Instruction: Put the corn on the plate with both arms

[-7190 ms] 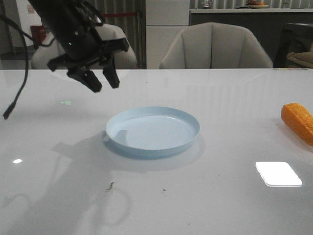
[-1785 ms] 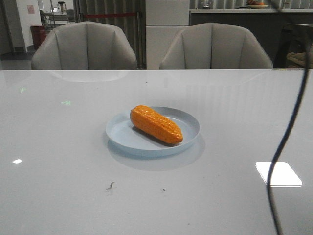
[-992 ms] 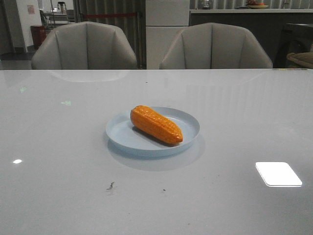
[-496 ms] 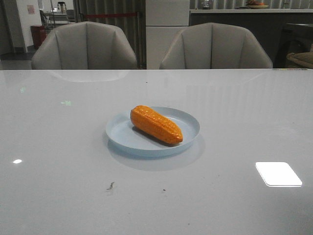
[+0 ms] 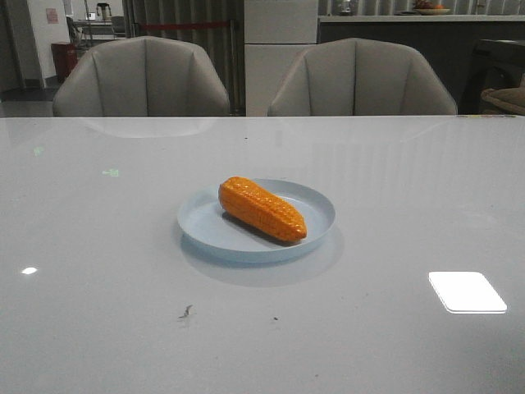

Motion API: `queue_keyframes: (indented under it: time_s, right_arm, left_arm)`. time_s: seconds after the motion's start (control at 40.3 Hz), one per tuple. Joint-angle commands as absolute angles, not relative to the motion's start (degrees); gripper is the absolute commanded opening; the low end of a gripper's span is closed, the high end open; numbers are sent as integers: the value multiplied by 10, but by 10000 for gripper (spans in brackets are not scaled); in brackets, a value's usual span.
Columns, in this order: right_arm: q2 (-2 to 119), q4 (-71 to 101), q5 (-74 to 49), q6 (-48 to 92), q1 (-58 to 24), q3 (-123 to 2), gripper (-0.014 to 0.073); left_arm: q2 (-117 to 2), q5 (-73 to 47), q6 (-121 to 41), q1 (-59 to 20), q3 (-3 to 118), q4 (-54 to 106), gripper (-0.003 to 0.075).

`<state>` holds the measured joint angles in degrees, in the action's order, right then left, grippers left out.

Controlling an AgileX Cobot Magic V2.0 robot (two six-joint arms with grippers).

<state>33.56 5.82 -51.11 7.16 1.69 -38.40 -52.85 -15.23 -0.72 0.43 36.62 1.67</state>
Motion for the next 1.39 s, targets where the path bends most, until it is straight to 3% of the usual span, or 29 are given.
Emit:
queue_keyframes:
  time_s: [0.0, 0.124, 0.372, 0.868, 1.14, 1.364]
  right_arm:
    - [334, 64, -481, 73, 20, -398, 579]
    - [334, 64, -481, 73, 20, -398, 579]
    - [334, 64, -481, 73, 20, -398, 579]
    - [334, 64, -481, 73, 20, -398, 579]
    - [334, 64, -481, 73, 20, -398, 579]
    - [334, 64, -481, 73, 20, -398, 579]
  left_arm:
    - [-499, -108, 0, 4, 382, 9, 342]
    - [-456, -115, 0, 4, 380, 9, 286]
    - [-330, -77, 0, 4, 296, 9, 90]
    - [-21, -70, 0, 4, 52, 12, 94]
    - [5, 34, 0, 4, -29, 13, 94]
    - [5, 22, 0, 4, -28, 27, 94]
